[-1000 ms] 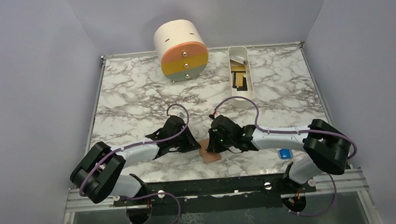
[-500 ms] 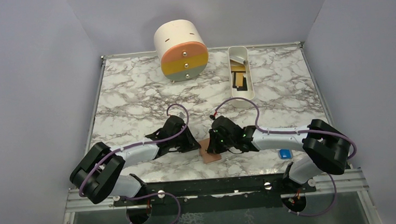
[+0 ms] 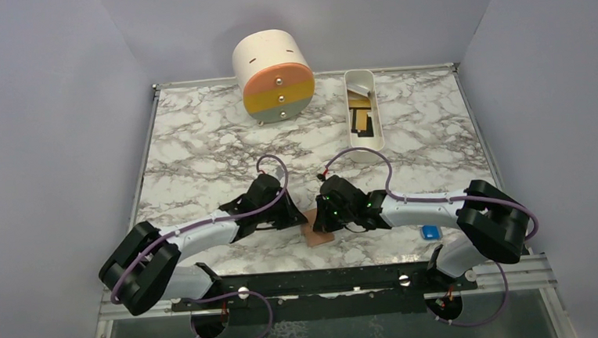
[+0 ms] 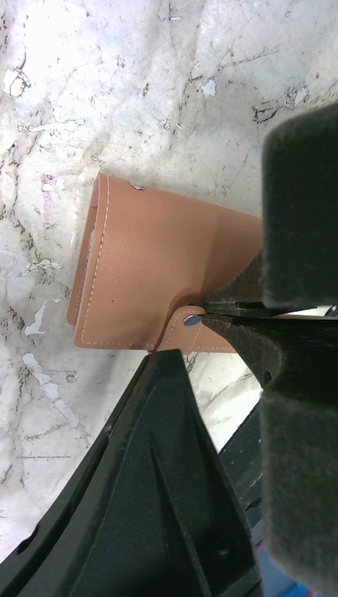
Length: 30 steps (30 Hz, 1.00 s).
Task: Put the credit cards into the card holder
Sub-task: Close the card holder at the center of the board.
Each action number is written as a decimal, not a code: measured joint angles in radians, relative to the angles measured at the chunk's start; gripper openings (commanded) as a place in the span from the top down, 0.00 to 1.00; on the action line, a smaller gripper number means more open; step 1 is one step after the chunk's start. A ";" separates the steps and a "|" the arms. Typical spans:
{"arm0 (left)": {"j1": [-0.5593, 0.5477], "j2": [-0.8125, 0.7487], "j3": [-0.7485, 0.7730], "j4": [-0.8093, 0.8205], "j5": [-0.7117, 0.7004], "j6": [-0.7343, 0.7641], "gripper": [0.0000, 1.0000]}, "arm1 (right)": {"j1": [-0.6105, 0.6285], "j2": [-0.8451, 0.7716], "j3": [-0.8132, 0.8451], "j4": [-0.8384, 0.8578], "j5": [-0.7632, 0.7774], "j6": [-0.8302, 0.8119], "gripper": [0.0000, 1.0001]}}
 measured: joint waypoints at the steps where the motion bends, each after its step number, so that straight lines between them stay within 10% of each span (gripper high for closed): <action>1: -0.005 0.006 0.003 0.002 0.004 0.002 1.00 | 0.000 0.000 0.000 0.000 0.000 0.000 0.99; 30: -0.046 0.143 0.076 -0.023 0.029 0.005 1.00 | -0.034 0.013 -0.047 0.072 -0.047 0.018 0.99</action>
